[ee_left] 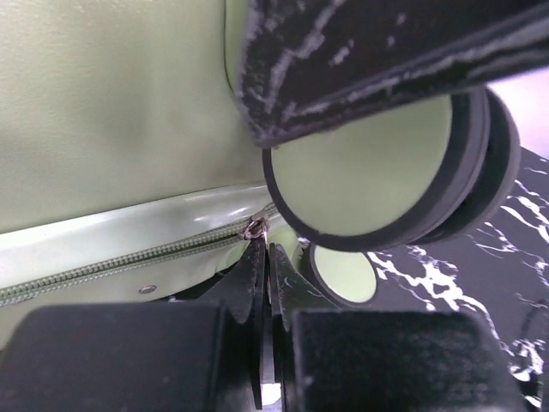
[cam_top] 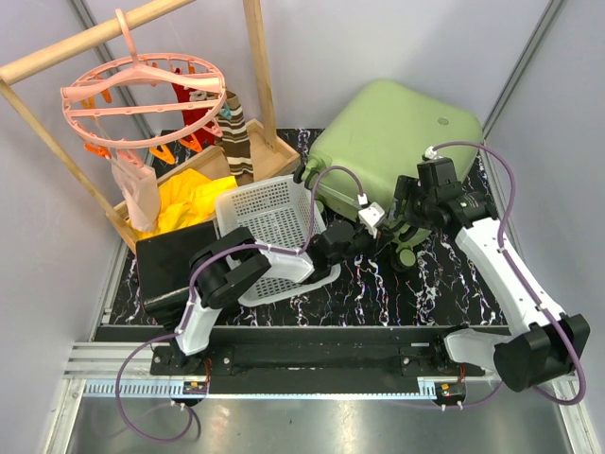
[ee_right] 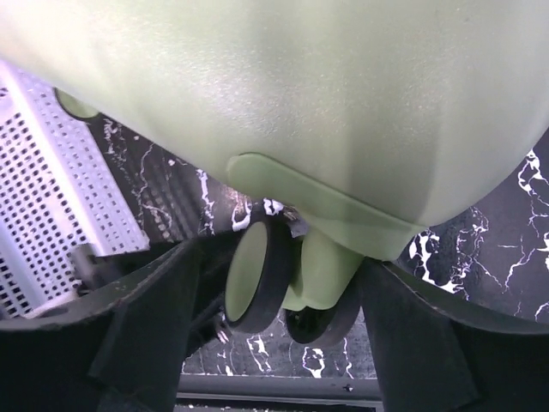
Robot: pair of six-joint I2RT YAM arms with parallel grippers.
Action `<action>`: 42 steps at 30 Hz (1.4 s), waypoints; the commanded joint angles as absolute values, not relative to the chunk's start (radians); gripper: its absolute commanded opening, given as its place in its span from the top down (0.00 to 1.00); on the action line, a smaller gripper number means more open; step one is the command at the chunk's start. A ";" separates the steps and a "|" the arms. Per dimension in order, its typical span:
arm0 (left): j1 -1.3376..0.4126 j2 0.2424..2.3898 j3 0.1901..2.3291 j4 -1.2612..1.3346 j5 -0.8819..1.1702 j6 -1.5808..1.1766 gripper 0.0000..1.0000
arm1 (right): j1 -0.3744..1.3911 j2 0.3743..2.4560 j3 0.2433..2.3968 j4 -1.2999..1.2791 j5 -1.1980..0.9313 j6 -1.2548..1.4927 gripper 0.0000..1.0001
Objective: Open, take out, and arrange the luggage
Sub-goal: Unzip the luggage
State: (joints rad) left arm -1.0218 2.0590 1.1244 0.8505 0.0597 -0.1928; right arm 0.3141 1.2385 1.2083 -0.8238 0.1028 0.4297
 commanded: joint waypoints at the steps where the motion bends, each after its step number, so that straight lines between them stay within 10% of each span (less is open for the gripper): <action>1: -1.138 2.060 1.183 0.965 0.339 -0.235 1.00 | 0.354 1.174 1.201 -0.752 -0.011 0.443 0.18; 20: -1.147 2.075 1.207 0.977 0.371 -0.244 1.00 | 0.353 1.120 1.118 -0.834 0.112 0.472 0.21; 30: -1.157 2.077 1.209 0.959 0.371 -0.219 1.00 | 0.353 1.134 1.126 -0.816 0.043 0.460 0.85; 42: -1.177 2.109 1.255 0.950 0.387 -0.210 1.00 | 0.353 1.174 1.141 -0.802 -0.078 0.448 0.93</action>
State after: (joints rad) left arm -1.0672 2.1078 1.1801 0.8543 0.1680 -0.2028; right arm 0.3225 1.1446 1.1355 -0.8597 0.1680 0.4618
